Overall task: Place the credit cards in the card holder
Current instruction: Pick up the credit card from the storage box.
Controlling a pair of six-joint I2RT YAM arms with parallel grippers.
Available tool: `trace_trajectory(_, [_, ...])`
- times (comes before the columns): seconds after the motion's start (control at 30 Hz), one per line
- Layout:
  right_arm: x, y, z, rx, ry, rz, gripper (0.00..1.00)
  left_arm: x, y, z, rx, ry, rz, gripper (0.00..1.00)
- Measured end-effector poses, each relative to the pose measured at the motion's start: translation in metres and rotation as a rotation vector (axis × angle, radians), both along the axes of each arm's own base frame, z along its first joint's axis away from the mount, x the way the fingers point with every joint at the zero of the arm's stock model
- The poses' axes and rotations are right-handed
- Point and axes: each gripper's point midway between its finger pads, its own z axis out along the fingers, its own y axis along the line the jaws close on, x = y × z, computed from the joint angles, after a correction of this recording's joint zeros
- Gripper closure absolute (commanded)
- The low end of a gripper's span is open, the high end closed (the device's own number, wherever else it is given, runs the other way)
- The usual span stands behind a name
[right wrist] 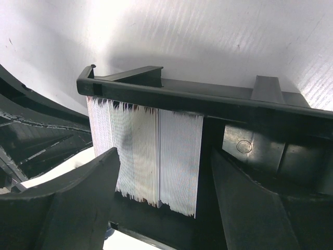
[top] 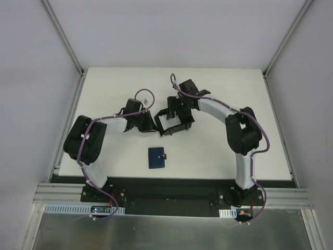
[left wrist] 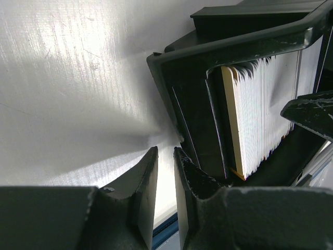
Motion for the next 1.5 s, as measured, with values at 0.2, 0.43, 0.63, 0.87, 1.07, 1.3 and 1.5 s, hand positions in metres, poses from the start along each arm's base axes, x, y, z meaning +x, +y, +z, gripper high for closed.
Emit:
trace_trajectory(0.2, [-0.002, -0.003, 0.005, 0.013, -0.005, -0.011, 0.32, 0.000, 0.000, 0.000, 0.000, 0.000, 0.000, 0.83])
trace_trajectory(0.43, [0.001, -0.005, 0.013, 0.028, -0.014, -0.025, 0.44, 0.000, 0.000, 0.000, 0.000, 0.000, 0.001, 0.83])
trace_trajectory(0.63, [0.003, -0.011, 0.011, 0.026, -0.014, -0.041, 0.60, 0.001, 0.000, -0.003, 0.003, 0.008, 0.000, 0.83])
trace_trajectory(0.87, [0.005, -0.016, 0.007, 0.025, -0.009, -0.058, 0.71, 0.000, 0.000, -0.004, 0.004, 0.013, 0.000, 0.83])
trace_trajectory(1.07, [0.008, -0.019, 0.009, 0.028, -0.012, -0.067, 0.78, 0.000, 0.000, -0.004, 0.005, 0.014, 0.000, 0.84])
trace_trajectory(1.3, [0.011, -0.024, 0.012, 0.034, -0.017, -0.075, 0.87, 0.000, 0.000, -0.004, 0.004, 0.014, -0.001, 0.84])
trace_trajectory(1.5, [0.016, -0.033, 0.010, 0.002, -0.035, -0.082, 0.99, 0.000, 0.000, -0.004, 0.005, 0.014, 0.000, 0.83])
